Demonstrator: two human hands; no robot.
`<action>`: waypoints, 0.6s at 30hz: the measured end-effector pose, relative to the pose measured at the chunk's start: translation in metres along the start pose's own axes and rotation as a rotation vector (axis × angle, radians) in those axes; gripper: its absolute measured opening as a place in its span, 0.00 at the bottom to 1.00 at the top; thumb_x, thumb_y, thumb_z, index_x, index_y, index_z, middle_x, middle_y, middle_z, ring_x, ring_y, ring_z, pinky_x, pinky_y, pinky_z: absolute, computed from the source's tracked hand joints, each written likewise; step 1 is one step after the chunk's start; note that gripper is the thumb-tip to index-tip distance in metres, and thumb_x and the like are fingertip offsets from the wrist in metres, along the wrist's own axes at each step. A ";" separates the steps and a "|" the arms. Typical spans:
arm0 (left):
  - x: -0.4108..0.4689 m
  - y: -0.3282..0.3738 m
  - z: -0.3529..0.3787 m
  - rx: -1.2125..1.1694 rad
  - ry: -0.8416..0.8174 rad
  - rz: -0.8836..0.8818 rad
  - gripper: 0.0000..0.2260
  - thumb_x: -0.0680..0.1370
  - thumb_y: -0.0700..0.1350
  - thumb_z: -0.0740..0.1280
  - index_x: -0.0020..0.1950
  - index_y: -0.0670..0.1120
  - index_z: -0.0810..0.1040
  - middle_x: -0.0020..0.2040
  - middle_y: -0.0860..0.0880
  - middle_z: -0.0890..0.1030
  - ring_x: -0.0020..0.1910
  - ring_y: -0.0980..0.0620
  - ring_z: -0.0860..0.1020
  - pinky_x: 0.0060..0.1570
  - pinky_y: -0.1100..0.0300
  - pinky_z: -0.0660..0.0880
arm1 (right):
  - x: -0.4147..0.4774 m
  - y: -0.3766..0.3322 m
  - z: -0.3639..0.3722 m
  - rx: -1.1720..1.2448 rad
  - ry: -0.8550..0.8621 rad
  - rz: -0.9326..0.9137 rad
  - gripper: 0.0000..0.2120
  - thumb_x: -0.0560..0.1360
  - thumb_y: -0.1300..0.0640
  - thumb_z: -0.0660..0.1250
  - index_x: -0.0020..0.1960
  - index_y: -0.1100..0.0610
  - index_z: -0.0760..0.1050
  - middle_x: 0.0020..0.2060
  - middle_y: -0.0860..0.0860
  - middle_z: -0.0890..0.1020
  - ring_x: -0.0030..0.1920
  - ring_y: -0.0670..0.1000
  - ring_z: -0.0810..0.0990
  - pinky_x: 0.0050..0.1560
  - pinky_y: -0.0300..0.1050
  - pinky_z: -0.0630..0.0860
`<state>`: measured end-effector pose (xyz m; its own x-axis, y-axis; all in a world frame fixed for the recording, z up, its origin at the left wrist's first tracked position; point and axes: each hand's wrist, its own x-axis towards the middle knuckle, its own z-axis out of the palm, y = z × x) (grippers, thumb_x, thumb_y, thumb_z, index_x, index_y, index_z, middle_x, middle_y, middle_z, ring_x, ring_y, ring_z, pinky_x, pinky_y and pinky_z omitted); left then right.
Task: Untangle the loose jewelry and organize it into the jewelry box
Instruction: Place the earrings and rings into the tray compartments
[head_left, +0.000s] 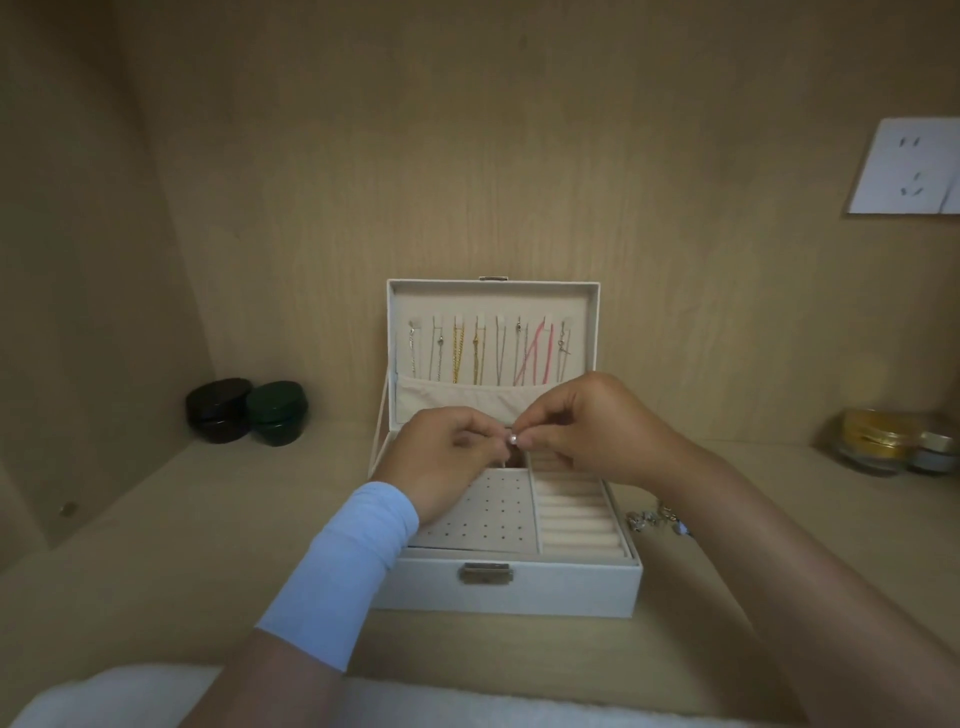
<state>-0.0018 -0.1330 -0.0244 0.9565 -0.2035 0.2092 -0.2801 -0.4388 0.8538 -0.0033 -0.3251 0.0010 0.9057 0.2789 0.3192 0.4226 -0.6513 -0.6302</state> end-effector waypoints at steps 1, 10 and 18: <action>0.000 -0.003 0.001 0.152 0.000 0.029 0.04 0.75 0.47 0.70 0.46 0.55 0.84 0.43 0.57 0.84 0.43 0.62 0.80 0.50 0.63 0.75 | -0.001 0.002 0.002 -0.018 -0.022 0.022 0.02 0.73 0.57 0.76 0.44 0.51 0.87 0.27 0.42 0.82 0.25 0.40 0.75 0.33 0.34 0.73; 0.001 -0.014 -0.002 0.471 -0.036 0.192 0.06 0.76 0.49 0.70 0.45 0.61 0.78 0.47 0.61 0.77 0.52 0.57 0.73 0.57 0.59 0.71 | -0.004 0.004 0.014 -0.183 -0.068 0.000 0.01 0.71 0.55 0.77 0.43 0.50 0.87 0.30 0.35 0.81 0.32 0.33 0.77 0.34 0.27 0.69; 0.002 -0.018 -0.003 0.478 -0.051 0.221 0.04 0.76 0.50 0.69 0.47 0.60 0.80 0.47 0.61 0.76 0.53 0.57 0.72 0.58 0.58 0.71 | -0.006 0.008 0.018 -0.073 -0.005 0.077 0.02 0.70 0.54 0.79 0.40 0.50 0.87 0.34 0.41 0.85 0.35 0.37 0.80 0.40 0.33 0.75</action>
<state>0.0051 -0.1229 -0.0378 0.8684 -0.3733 0.3264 -0.4923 -0.7284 0.4765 -0.0046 -0.3198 -0.0187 0.9358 0.2293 0.2676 0.3481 -0.7207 -0.5995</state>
